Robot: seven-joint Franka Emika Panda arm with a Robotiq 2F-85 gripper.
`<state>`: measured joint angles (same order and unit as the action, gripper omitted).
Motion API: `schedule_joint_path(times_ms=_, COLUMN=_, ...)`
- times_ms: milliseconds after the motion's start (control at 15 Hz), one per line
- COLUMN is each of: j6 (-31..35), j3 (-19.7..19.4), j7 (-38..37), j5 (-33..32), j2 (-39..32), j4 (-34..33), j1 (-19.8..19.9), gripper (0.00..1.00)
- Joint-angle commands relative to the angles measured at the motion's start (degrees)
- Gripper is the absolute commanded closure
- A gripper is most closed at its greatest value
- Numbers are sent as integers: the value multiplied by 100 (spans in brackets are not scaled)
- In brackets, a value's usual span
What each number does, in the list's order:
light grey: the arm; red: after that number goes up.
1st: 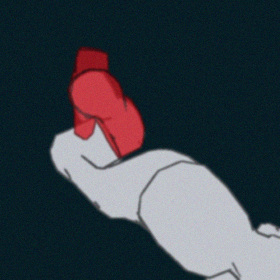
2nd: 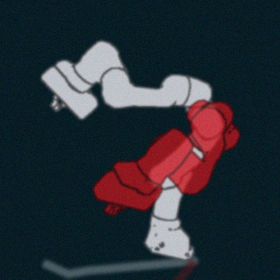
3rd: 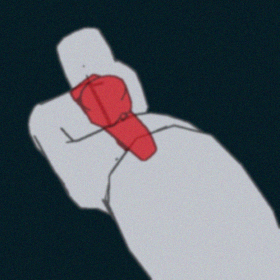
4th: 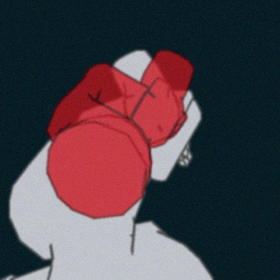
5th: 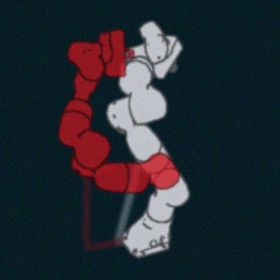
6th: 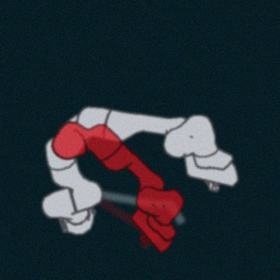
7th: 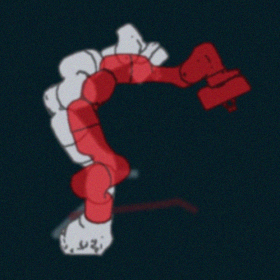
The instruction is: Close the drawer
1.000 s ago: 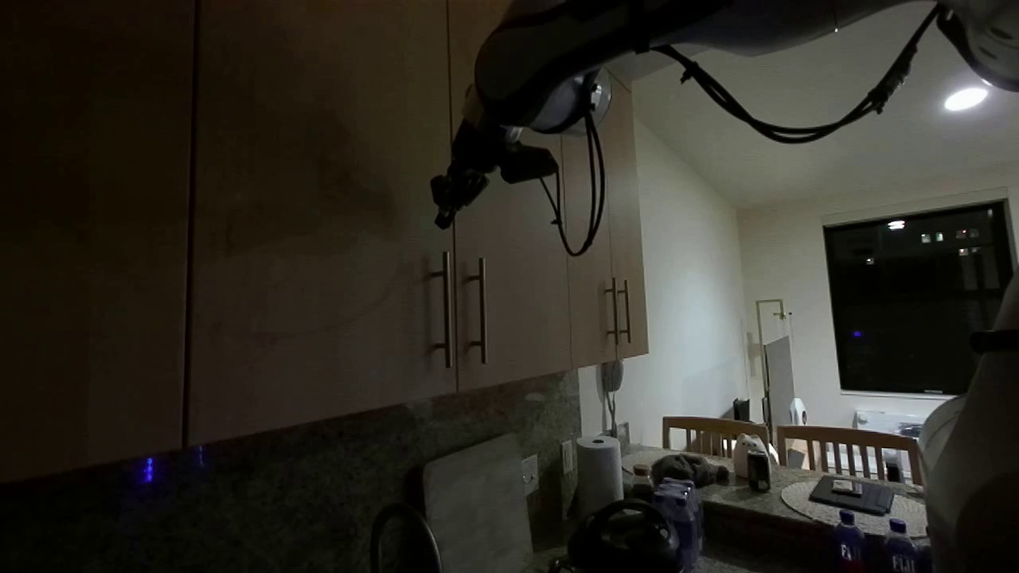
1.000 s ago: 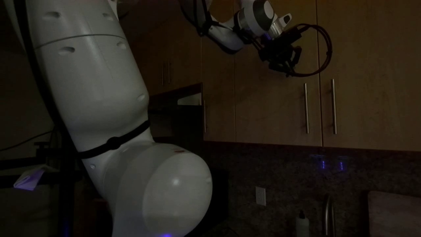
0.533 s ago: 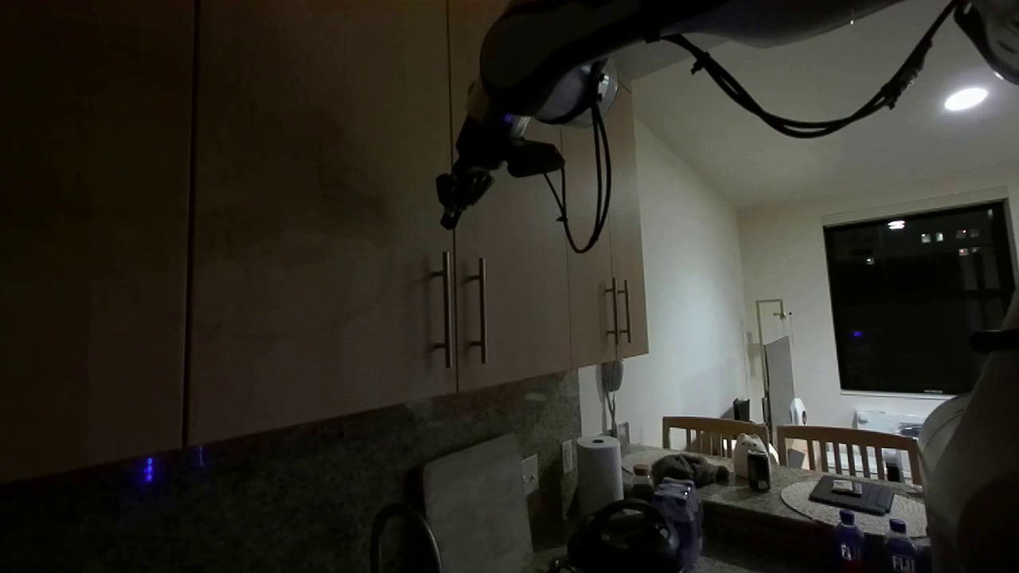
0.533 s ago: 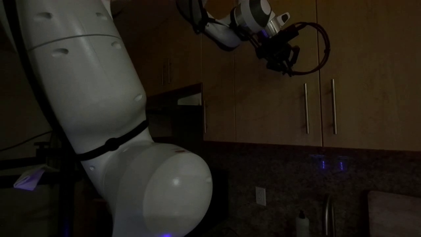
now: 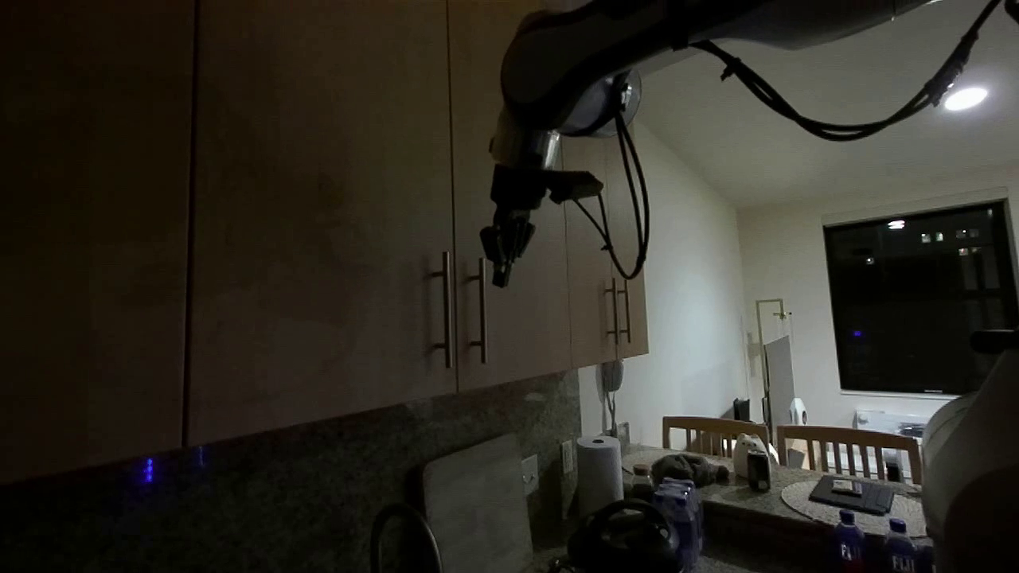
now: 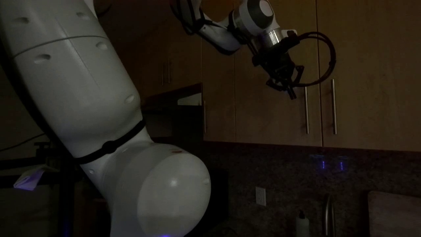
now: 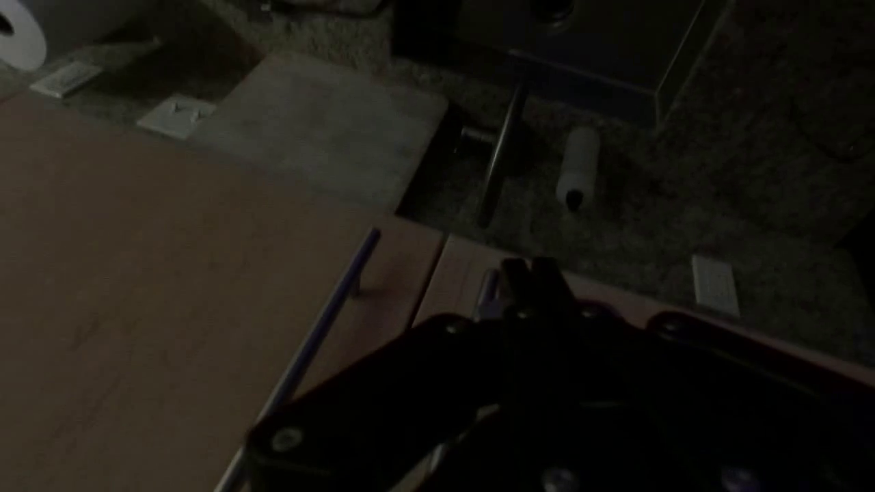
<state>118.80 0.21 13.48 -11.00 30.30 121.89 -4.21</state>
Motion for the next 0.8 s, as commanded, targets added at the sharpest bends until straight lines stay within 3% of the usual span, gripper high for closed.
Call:
schedule_joint_path(times_ms=0, j6=-407, j3=52, j7=-349, j5=-186, j2=-6, j4=564, j1=263, gripper=94)
schedule_joint_path(times_ms=400, j6=-449, j3=-322, j7=-278, j5=261, j2=0, j4=1353, j1=287, gripper=94)
schedule_joint_path(times_ms=733, j6=-397, j3=-321, j7=-422, j5=508, j2=315, j4=1926, j1=273, gripper=94)
